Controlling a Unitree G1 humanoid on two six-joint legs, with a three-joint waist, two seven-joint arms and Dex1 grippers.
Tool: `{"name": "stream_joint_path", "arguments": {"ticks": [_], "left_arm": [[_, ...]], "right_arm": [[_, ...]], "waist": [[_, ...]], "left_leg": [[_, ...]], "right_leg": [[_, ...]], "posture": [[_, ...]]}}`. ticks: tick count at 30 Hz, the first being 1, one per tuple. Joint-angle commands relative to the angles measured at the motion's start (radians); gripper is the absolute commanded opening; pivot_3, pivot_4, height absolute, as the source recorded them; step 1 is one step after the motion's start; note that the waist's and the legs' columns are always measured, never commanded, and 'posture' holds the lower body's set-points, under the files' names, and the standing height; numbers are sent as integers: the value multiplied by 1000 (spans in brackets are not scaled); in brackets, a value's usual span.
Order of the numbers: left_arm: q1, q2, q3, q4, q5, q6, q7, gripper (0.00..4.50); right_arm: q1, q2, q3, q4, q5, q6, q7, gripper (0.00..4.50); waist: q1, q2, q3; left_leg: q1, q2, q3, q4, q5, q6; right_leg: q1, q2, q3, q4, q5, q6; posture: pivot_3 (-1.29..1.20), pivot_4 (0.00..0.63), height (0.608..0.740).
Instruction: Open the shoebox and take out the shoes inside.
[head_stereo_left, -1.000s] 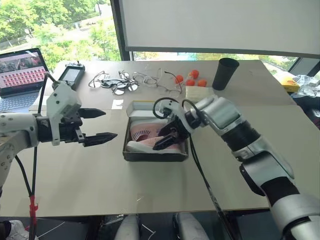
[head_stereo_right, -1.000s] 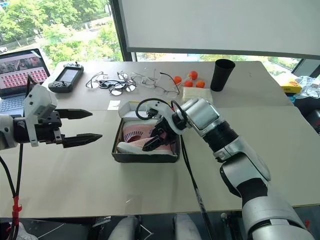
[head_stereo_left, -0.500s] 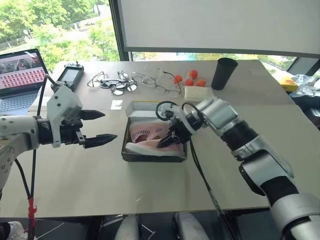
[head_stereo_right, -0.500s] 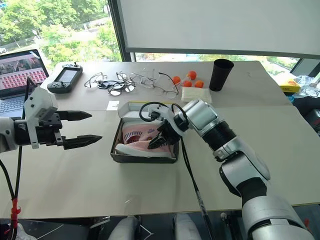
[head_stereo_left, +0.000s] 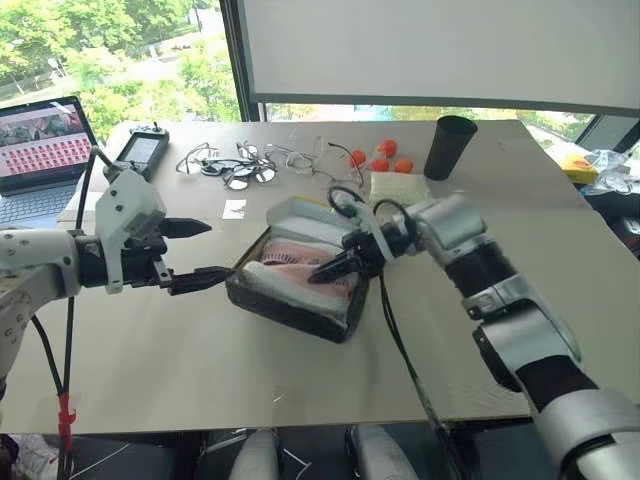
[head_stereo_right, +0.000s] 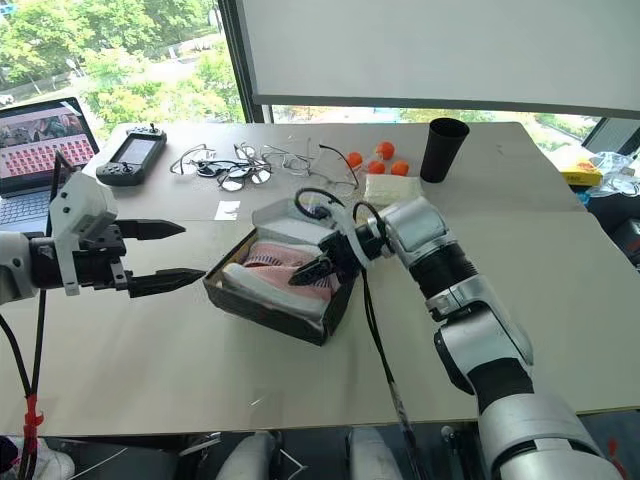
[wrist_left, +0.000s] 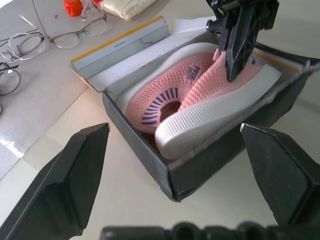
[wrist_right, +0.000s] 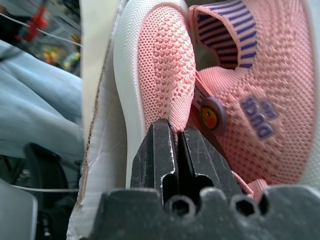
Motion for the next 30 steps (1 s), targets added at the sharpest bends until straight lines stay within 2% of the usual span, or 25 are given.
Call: {"name": "stream_joint_path", "arguments": {"ticks": [1, 2, 5, 6, 7, 8, 9, 11, 15, 19, 21, 24, 30], "left_arm": [[-4, 7, 19, -15, 4, -21, -2, 4500], [-4, 6, 20, -15, 4, -20, -2, 4500], [2, 10, 10, -17, 17, -28, -2, 4500], [2, 3, 13, -18, 8, -23, 0, 4500], [4, 0, 16, -18, 5, -21, 0, 4500], [7, 5, 11, -17, 14, -28, -5, 4500], [7, 6, 10, -16, 16, -30, -6, 4500], [1, 1, 9, -11, 14, -30, -3, 4500], [-7, 0, -3, -4, 16, -36, -5, 4500], [-17, 1, -16, 4, 17, -45, -8, 4500], [-23, 3, -22, 7, 18, -47, -10, 4500], [-33, 1, -30, 15, 16, -50, -8, 4500], [-44, -11, -59, 38, 44, -62, 7, 4500]], "right_arm": [[39, -50, 99, -83, -196, -212, -149, 15], [-16, -8, -45, -47, -51, -42, -117, 15], [-47, 26, -170, 3, 33, 44, -139, 15], [-92, 40, -304, 52, 146, 157, -119, 15], [-105, 49, -368, 60, 208, 234, -109, 15], [-54, 28, -299, -20, 161, 179, -115, 15], [-25, 20, -284, -67, 171, 187, -108, 15], [-22, 25, -335, -86, 226, 246, -117, 15], [-1, 19, -338, -142, 231, 244, -163, 15], [55, 12, -222, -256, 166, 201, -232, 15], [98, -21, -80, -343, 50, 122, -298, 15], [125, -9, -82, -466, 121, 197, -298, 15], [143, 9, -128, -494, 174, 246, -336, 15]], "waist": [[1, 0, 0], [1, 0, 0], [2, -1, 1], [2, -1, 1], [2, -1, 1], [2, -2, 2], [5, -1, 2], [6, -2, 2], [-1, -2, 2], [0, -2, 2], [1, -2, 2], [1, -2, 2], [2, -2, 2]], "left_leg": [[0, 0, 0, 0, 0, 0], [0, 0, 0, 0, 0, 0], [0, 0, 0, 0, 0, 0], [0, 0, -1, 1, 0, 0], [0, 0, -1, 1, 0, 0], [0, 0, -1, 0, 0, 0], [-1, 0, -1, 0, 0, 0], [-1, 0, -2, -1, 0, 0], [-1, 0, -1, 0, 0, 0], [-1, 0, -1, 0, 0, 0], [-1, 0, -1, 0, 0, 0], [-2, 0, -1, 0, 0, 0], [-1, 0, -1, 1, 0, 0]], "right_leg": [[0, 0, 0, 0, 0, 0], [0, 0, 0, 0, 0, 0], [0, 0, 0, 0, 0, 0], [1, 0, 0, 1, 0, 0], [0, 0, 0, 1, 0, 0], [0, 0, 0, 0, 0, -1], [0, 0, 0, 0, 0, -1], [0, 0, -1, -1, 0, 0], [-1, 0, 0, 0, 0, 0], [-1, 0, 0, 0, 0, 0], [-1, 0, -1, 0, 0, 0], [-1, 0, -1, 0, 0, 1], [0, 0, -1, 0, 0, 1]], "posture": [[0, 150, 724], [0, 150, 724], [0, 150, 724], [0, 150, 724], [0, 150, 724], [0, 150, 724], [0, 150, 724], [0, 150, 724], [0, 150, 724], [0, 150, 724], [0, 150, 724], [0, 150, 724], [0, 150, 724]]}}
